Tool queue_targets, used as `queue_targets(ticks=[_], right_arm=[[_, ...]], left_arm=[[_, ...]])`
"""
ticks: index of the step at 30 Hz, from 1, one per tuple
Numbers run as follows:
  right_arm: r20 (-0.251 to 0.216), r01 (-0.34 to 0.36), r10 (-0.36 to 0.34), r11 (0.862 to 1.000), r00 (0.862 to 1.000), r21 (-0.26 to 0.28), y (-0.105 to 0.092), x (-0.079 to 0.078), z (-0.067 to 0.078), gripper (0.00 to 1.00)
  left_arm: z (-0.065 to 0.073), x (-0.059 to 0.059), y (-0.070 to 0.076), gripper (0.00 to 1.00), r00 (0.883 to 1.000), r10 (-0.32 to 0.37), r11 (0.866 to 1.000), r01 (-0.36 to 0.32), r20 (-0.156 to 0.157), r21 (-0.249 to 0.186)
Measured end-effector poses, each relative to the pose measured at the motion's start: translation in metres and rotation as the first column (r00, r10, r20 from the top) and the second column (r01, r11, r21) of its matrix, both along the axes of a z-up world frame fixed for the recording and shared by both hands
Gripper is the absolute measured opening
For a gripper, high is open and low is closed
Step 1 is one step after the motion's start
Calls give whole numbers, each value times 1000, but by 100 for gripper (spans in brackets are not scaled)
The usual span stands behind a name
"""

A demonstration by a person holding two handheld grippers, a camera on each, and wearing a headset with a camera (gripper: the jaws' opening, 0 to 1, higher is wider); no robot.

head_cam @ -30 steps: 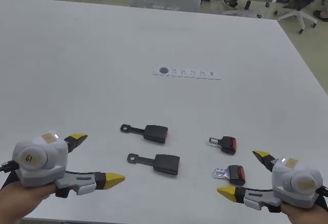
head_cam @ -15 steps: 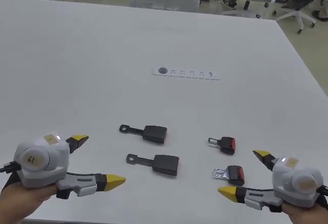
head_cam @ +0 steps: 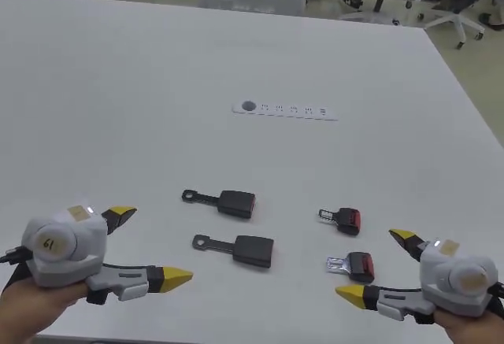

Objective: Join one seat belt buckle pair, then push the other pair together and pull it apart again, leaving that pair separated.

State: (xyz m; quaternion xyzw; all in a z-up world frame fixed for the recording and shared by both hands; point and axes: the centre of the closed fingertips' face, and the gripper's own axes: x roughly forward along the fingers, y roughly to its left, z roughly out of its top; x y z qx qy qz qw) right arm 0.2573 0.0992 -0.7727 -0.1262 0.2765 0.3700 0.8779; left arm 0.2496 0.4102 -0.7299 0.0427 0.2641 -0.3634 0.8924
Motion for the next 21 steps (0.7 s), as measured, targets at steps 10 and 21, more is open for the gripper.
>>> queue_targets(ticks=[10, 21], right_arm=[[-9, -9, 9, 1000, 1000, -2, -4, 1, -1, 96], [-40, -33, 33, 999, 999, 6, -7, 1, -5, 96]], left_arm=[[-6, 2, -6, 98, 1000, -25, 1000, 25, -3, 15], [-12, 3, -23, 97, 998, -68, 997, 68, -13, 34]])
